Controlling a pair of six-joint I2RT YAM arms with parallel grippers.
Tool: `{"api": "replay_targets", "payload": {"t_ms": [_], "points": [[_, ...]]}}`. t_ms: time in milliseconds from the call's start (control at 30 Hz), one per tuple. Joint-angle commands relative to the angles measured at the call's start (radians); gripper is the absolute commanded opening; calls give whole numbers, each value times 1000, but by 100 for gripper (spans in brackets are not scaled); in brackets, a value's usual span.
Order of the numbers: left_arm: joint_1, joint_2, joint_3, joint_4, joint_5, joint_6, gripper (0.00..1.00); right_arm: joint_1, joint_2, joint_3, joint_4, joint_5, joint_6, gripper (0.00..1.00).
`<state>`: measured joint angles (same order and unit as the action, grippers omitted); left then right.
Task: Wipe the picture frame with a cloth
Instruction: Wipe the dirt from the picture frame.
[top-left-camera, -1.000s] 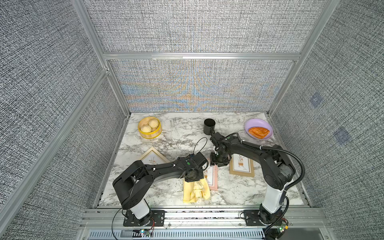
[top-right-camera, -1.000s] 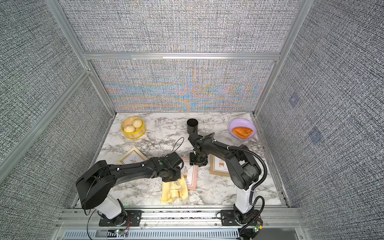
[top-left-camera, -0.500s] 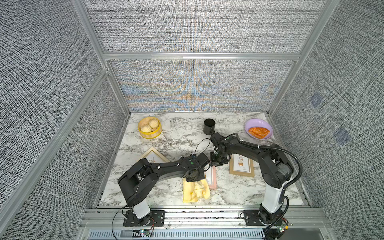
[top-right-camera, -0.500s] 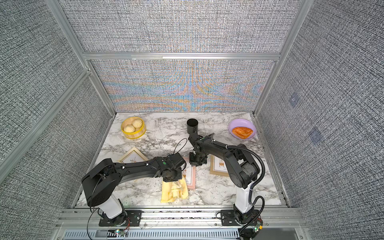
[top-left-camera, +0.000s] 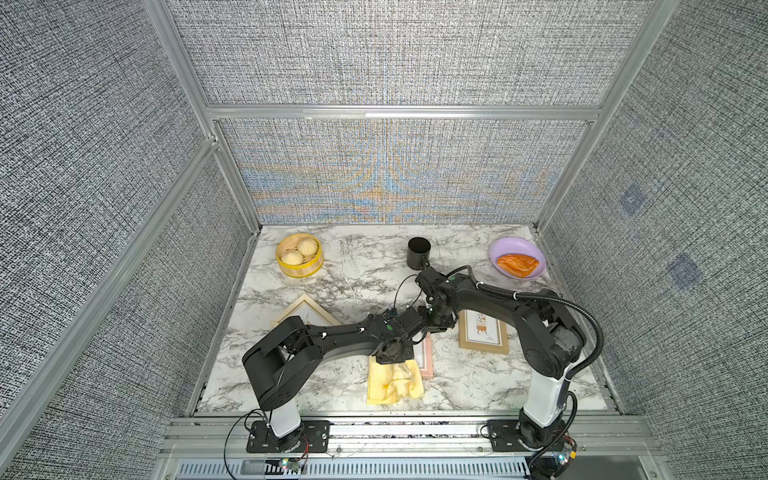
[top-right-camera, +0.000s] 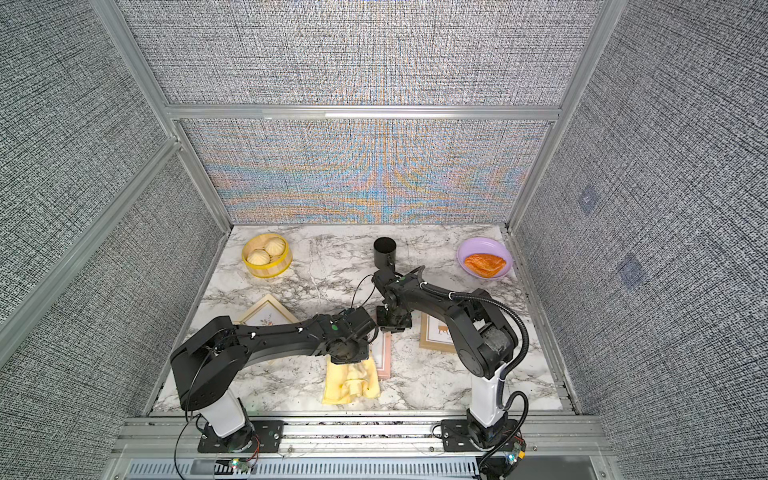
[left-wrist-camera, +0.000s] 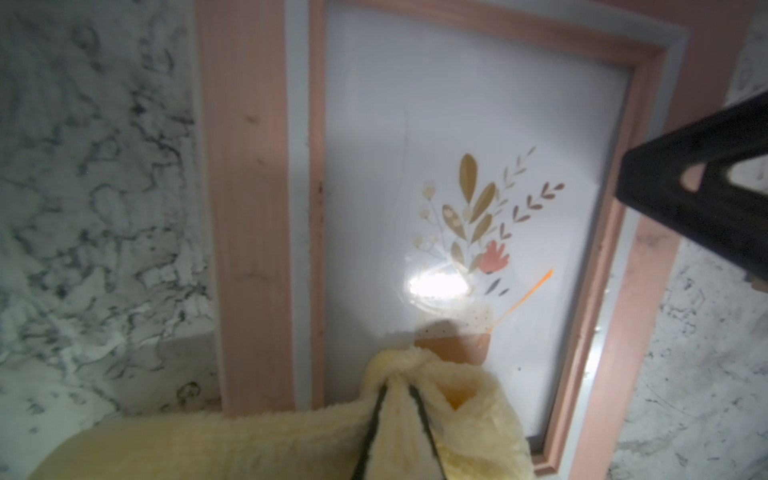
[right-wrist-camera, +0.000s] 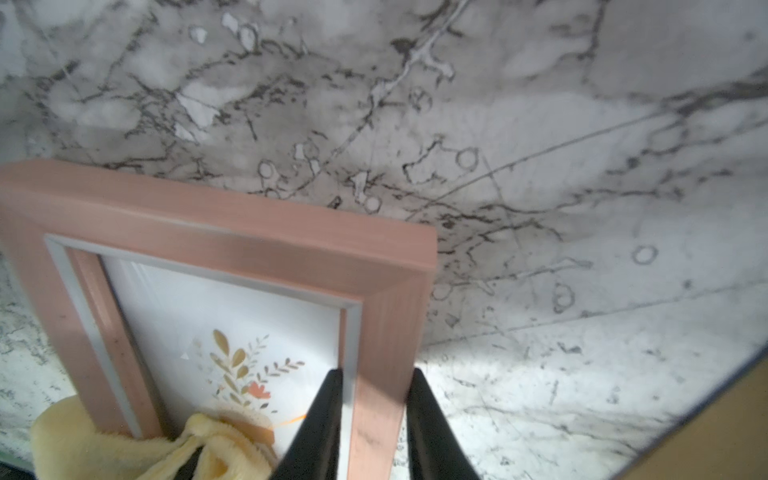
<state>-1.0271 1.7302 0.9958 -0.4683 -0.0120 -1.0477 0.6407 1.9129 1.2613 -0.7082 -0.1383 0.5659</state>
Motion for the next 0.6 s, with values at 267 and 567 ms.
{"api": "replay_targets", "payload": {"t_ms": [267, 567], "points": [[-10, 13, 2, -24, 13, -6, 0, 25, 60, -28, 38, 10, -7, 16], [-70, 82, 70, 83, 74, -79, 0, 25, 46, -51, 30, 32, 23, 13]]}}
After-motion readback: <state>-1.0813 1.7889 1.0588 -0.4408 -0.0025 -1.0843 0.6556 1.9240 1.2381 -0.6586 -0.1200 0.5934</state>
